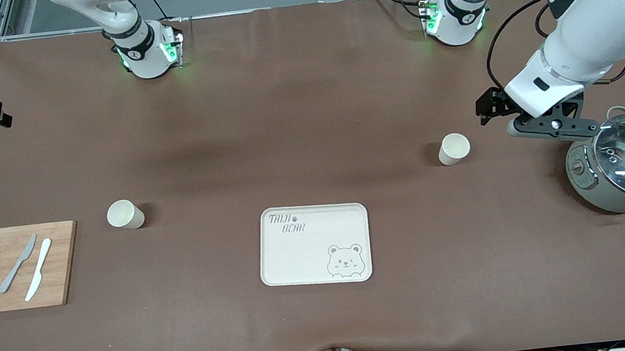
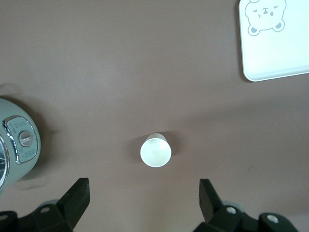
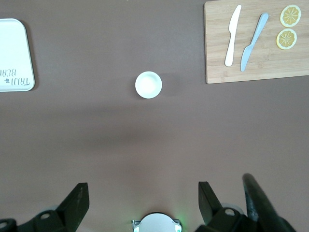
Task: Place white IKEA cup upright on tray with both arms
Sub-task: 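Move the left gripper over the white paper cup beside the pot, then grasp the white cup with the left gripper while the right gripper moves out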
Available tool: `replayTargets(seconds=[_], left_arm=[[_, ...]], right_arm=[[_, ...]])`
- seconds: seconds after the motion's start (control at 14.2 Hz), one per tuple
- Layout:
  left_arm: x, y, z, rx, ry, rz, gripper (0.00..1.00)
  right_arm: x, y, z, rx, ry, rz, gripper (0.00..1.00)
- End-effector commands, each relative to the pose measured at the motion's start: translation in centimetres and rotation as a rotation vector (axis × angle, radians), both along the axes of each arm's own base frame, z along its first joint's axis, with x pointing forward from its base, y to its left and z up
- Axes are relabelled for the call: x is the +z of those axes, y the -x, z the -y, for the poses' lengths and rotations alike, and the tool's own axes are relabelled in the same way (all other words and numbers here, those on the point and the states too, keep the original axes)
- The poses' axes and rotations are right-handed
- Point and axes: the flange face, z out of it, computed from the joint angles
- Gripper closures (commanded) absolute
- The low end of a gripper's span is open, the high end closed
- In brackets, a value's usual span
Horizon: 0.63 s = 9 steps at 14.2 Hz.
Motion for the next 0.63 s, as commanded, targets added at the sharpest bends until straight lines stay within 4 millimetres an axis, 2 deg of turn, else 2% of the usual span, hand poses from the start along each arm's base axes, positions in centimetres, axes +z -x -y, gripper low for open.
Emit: replayTargets(seconds=[0.0, 0.14, 0.42, 0.56], left_arm=[[-2.7, 0.2, 0.2, -0.020, 0.000, 0.028, 0.00], [-5.8, 1.4, 0.8, -0.040, -0.001, 0.065, 0.00], [-12.1, 2.9, 0.1, -0.062, 0.001, 0.074, 0.00], [-14.7, 3.9, -0.2, -0.086, 0.006, 0.098, 0.00]], right_arm=[[0.0, 0.0, 0.1, -0.015, 0.007, -0.001, 0.00], [0.1, 0.1, 0.1, -0.014, 0.008, -0.003, 0.00], [-0.4, -0.3, 0.3, -0.015, 0.005, -0.012, 0.00], [-0.4, -0.4, 0.3, -0.016, 0.005, -0.012, 0.00]])
